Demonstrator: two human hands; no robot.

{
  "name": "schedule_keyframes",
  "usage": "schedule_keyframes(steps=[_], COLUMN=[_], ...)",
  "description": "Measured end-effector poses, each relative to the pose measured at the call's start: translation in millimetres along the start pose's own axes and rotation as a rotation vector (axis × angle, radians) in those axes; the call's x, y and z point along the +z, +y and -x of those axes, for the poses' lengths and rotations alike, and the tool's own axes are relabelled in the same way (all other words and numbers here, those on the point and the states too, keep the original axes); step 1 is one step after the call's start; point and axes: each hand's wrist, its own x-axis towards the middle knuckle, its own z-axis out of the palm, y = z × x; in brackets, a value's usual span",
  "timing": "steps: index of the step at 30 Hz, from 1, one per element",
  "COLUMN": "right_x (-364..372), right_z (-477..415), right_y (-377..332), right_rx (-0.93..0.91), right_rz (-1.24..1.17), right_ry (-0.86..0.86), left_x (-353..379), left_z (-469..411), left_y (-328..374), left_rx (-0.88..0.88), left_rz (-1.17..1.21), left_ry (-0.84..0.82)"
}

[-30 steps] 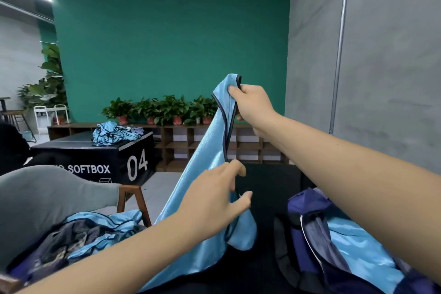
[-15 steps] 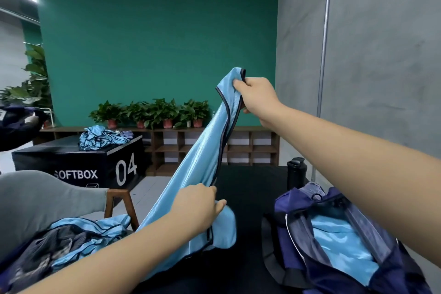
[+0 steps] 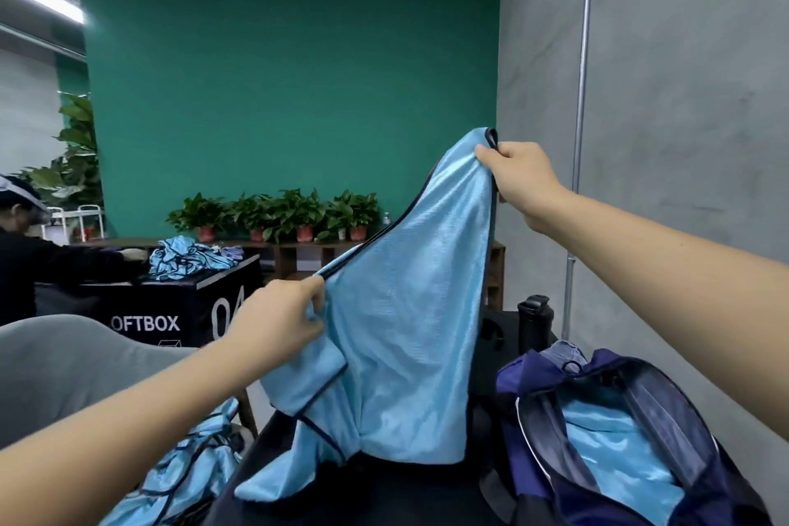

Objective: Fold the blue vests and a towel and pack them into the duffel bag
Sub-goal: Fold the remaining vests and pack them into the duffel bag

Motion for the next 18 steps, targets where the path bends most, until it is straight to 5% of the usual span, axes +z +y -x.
schedule_keyframes(steps=[18], right_x=[-73.0], right_z=[-10.1], right_y=[-44.0], right_rx=[-0.119], right_rz=[-0.042], right_ry=[0.081], left_x=[-121.9], left_z=[-61.7], left_y=[-59.2], left_rx=[-0.087], left_rz=[0.271], left_ry=[0.273])
